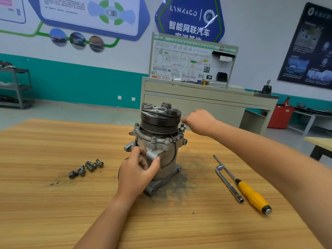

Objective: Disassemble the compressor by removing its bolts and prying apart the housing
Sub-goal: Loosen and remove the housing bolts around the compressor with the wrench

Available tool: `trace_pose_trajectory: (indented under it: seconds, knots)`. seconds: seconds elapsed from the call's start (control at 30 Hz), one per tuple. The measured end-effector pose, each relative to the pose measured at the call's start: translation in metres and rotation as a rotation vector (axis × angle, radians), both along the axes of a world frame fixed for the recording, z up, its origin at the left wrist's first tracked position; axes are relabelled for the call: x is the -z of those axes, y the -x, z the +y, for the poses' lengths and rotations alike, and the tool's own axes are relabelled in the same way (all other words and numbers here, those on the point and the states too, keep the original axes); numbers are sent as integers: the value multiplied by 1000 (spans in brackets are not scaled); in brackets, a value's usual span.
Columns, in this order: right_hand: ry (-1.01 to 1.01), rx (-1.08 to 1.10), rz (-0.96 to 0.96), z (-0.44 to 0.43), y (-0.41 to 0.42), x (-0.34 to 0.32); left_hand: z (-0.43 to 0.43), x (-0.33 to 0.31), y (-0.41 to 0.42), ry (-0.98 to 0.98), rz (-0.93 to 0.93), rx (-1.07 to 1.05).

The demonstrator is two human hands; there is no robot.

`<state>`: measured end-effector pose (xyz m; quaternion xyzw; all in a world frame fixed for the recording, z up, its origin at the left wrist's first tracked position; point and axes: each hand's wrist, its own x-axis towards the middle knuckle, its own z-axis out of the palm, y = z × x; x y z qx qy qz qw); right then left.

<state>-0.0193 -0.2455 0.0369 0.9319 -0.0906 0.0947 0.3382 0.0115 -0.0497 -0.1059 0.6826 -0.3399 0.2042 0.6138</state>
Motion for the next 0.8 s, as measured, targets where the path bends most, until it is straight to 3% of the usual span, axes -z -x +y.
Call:
trace_pose_trajectory:
  seconds: [0.27, 0.43, 0.63, 0.8]
  knots:
    - [-118, -179, -263, -17, 5, 13, 1, 1, 0, -14, 1, -9]
    - [-448, -104, -460, -21, 47, 10, 0, -1, 1, -5, -1, -9]
    - [-585, 163, -281, -3, 79, 7, 0, -1, 2, 3, 16, -4]
    - [-520, 194, -183, 20, 79, 7, 1, -2, 2, 4, 16, -2]
